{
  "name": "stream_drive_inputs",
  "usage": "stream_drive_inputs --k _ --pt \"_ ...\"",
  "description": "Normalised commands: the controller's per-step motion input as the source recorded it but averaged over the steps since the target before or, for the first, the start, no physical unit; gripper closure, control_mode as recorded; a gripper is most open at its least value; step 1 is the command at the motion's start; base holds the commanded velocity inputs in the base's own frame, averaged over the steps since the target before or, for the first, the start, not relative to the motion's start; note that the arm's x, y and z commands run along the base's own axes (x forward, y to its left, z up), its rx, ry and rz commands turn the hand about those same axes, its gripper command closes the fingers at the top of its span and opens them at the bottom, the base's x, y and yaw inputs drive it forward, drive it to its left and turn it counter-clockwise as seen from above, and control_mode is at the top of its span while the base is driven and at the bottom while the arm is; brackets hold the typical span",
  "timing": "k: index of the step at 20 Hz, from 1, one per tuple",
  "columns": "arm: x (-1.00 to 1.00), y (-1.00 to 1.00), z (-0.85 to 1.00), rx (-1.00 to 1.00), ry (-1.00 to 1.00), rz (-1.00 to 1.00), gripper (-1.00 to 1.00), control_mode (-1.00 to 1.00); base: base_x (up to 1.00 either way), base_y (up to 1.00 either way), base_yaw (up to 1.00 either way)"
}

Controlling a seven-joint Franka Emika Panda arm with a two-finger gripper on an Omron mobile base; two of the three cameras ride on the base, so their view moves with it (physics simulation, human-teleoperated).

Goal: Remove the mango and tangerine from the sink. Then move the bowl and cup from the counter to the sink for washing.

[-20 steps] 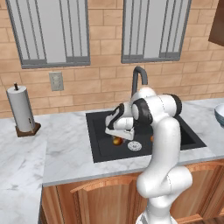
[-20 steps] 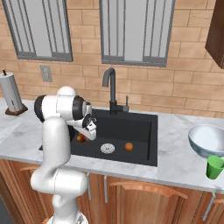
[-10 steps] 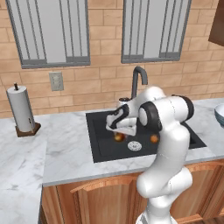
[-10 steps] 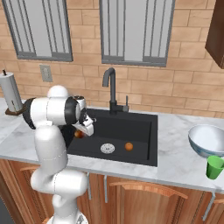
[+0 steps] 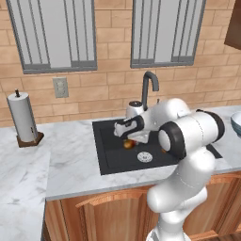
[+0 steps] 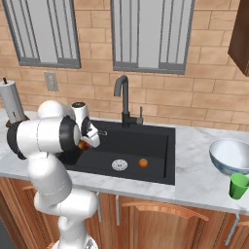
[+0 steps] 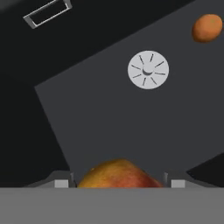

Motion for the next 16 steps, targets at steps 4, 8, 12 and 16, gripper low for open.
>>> stream_drive_inputs --k 4,8,12,16 --pt "-0.26 0.13 0.46 0.0 -0.04 0.06 1.0 -1.0 0.0 0.0 0.0" --pt "-0.2 0.2 0.44 0.0 0.0 0.08 1.0 -1.0 0.0 0.0 0.0" --pt "-0.16 0.25 0.44 0.0 -0.01 0.1 1.0 -1.0 0.0 0.0 0.0" --pt "-0.09 0.31 0.4 0.0 -0.02 0.11 1.0 -1.0 0.0 0.0 0.0"
